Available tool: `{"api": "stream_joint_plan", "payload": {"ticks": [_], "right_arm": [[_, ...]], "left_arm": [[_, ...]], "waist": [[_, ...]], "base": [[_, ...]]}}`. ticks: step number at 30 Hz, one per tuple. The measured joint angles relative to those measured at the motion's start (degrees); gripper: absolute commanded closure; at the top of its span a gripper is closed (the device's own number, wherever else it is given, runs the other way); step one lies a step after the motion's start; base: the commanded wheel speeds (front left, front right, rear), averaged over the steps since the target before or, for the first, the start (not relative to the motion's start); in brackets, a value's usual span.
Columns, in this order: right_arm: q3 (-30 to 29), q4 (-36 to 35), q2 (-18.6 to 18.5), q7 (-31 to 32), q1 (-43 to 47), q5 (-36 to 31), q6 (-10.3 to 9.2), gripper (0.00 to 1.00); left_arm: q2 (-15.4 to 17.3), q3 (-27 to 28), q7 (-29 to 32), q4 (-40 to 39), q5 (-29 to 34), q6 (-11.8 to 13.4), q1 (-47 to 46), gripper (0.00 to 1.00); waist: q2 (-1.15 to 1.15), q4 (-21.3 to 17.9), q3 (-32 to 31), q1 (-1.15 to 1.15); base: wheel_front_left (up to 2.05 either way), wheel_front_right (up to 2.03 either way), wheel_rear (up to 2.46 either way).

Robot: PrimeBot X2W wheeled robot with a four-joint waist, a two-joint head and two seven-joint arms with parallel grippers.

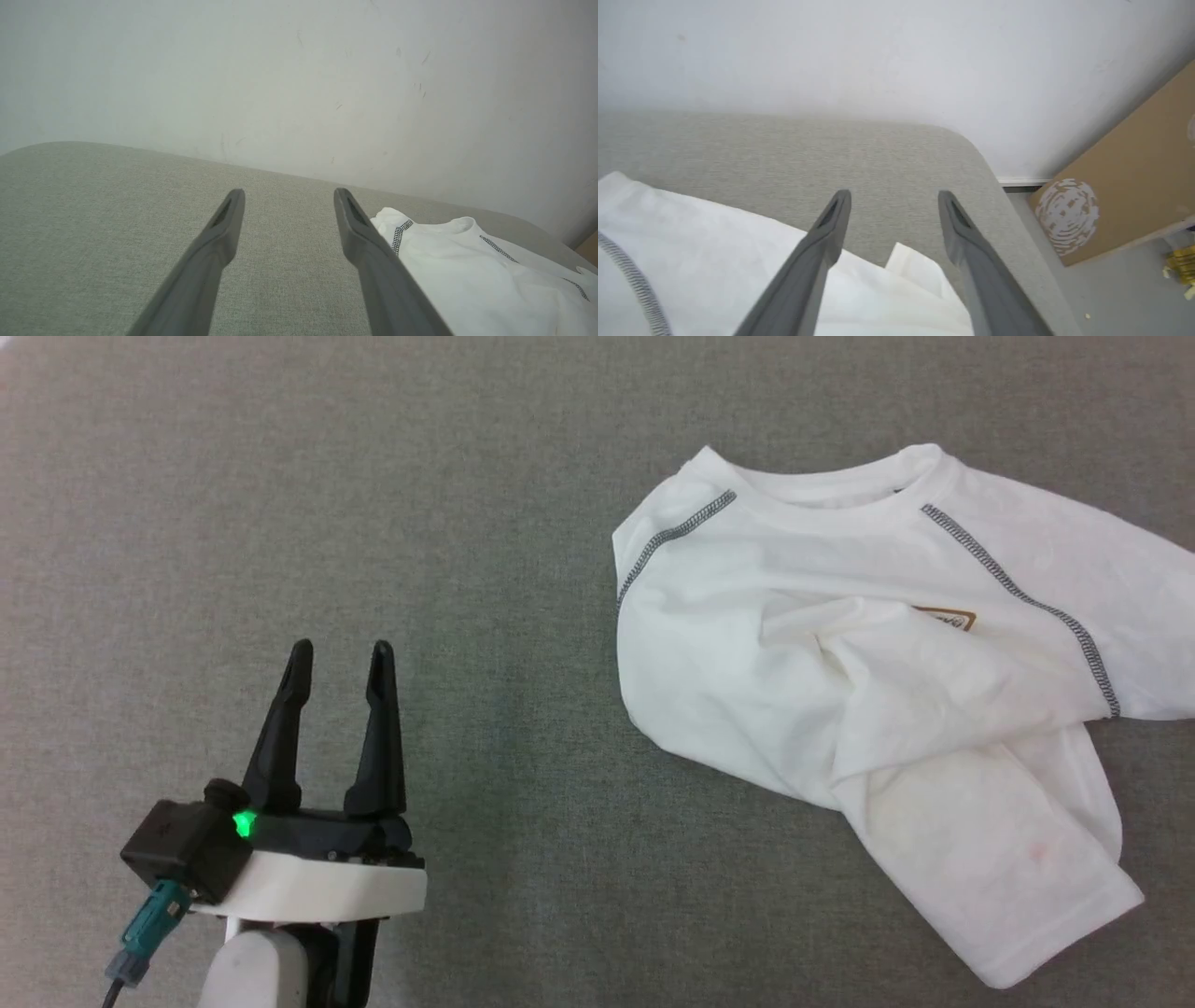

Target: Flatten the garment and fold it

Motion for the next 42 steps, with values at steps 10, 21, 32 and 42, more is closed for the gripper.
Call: {"api": "stream_joint_plan", "payload": {"ticks": [10,21,32,42], "right_arm": [[8.2,-22.0,13.9,16.6,19.0,11.2,-0.01,0.00],[10.7,-32.6,15.5,24.4,33.9,11.9,-0.07,0.00],[17.8,-17.6,10.8,16.0,28.5,7.5,-0.05,0.65],[18.0,-15.4,11.1,14.0,25.0,7.8,-0.05,1.00]], "left_arm": [[0.0,-0.2,0.0,0.0,-0.5,0.0,1.4,0.00],[0.0,-0.3,0.0,-0.2,-1.4,0.1,2.6,0.00],[0.0,-0.8,0.0,0.2,-1.2,0.1,2.6,0.00],[0.0,-0.6,0.0,0.2,-1.2,0.1,2.6,0.00]], "waist": [[0.00,1.0,-2.7,0.00],[0.00,1.4,-3.6,0.00],[0.01,0.6,-4.2,0.00],[0.01,0.5,-4.0,0.00]], "base": [[0.00,0.00,0.00],[0.00,0.00,0.00],[0.00,0.00,0.00],[0.00,0.00,0.00]]}}
